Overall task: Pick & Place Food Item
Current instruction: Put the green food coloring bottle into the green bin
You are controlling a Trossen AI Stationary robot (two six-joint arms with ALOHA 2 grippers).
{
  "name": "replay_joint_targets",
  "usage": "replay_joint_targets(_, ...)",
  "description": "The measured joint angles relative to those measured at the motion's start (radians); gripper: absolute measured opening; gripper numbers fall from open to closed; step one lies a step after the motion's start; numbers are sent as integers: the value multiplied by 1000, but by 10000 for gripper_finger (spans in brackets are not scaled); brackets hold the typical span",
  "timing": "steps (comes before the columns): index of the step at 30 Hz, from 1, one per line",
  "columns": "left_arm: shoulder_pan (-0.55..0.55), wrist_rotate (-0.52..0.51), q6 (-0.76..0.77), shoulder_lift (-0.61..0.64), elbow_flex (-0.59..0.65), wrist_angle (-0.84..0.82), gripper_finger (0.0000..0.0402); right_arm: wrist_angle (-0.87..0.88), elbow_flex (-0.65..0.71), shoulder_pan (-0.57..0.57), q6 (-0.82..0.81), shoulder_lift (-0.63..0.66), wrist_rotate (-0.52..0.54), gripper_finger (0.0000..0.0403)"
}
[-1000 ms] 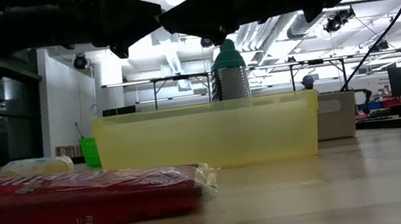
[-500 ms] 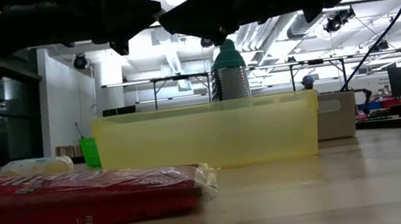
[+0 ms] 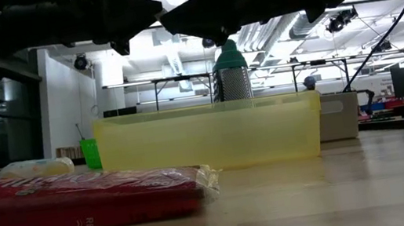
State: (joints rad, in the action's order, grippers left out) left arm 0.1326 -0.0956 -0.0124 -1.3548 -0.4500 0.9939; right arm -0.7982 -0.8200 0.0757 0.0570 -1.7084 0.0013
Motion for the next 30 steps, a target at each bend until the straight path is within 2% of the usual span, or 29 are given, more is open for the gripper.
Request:
replay_joint_targets(15, 0, 0, 1, 0, 0, 1, 45, 0, 0, 0, 3, 0, -5, 95)
replay_joint_targets(30, 0, -1, 1, 0, 0, 1, 44, 4, 0, 0, 2, 0, -29, 150)
